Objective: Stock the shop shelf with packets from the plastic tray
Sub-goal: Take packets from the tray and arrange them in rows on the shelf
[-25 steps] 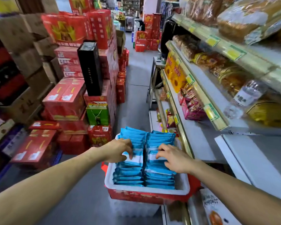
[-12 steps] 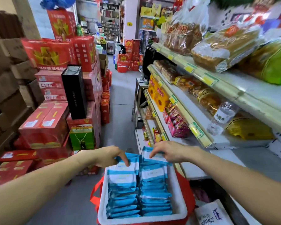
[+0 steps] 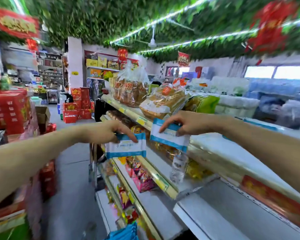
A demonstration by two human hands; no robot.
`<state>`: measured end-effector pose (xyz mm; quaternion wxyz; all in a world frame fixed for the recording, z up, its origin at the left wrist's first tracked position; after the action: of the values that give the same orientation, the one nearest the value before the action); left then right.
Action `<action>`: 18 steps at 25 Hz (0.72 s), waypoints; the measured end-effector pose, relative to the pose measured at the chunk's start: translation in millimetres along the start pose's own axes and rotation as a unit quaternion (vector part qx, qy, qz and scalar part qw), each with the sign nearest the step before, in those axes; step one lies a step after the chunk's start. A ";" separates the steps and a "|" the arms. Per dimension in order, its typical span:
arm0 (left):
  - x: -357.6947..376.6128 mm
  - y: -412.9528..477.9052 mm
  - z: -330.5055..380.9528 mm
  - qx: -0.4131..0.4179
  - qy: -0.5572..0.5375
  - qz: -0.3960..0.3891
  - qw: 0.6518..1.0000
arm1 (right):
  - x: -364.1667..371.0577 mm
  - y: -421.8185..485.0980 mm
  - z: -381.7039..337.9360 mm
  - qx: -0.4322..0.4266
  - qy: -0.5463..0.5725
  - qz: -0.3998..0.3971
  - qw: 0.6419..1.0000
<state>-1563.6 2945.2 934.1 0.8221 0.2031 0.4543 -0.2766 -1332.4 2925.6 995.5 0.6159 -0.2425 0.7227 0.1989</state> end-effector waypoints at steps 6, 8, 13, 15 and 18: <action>-15.1 109.9 126.8 0.093 0.007 -0.018 0.996 | -54.5 -76.0 104.7 0.084 -0.006 0.030 0.996; -8.1 136.5 156.6 0.097 0.019 -0.023 0.995 | -61.2 -103.1 146.3 0.127 -0.028 0.028 0.991; 12.1 182.4 200.3 0.107 0.048 -0.035 0.993 | -43.2 -146.8 228.1 0.197 -0.046 -0.004 0.979; 19.2 197.1 208.7 0.108 0.075 -0.038 0.991 | -38.1 -149.2 246.5 0.188 -0.043 0.020 0.981; 29.6 215.8 211.5 0.094 0.093 -0.049 0.990 | -35.8 -144.1 259.9 0.168 -0.074 0.054 0.982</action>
<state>-1278.5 2978.3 1033.2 0.7391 0.2822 0.5097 -0.3380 -1035.8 2966.0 990.3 0.6879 -0.0810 0.7104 0.1248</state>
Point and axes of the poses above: each hand's wrist, its own y-axis towards the middle knuckle, its own x-axis out of the palm, z = x × y, the point moved 8 cm from there along y, towards the middle knuckle, and after that the axes turned 2 degrees about -y, right-handed, at the moved point
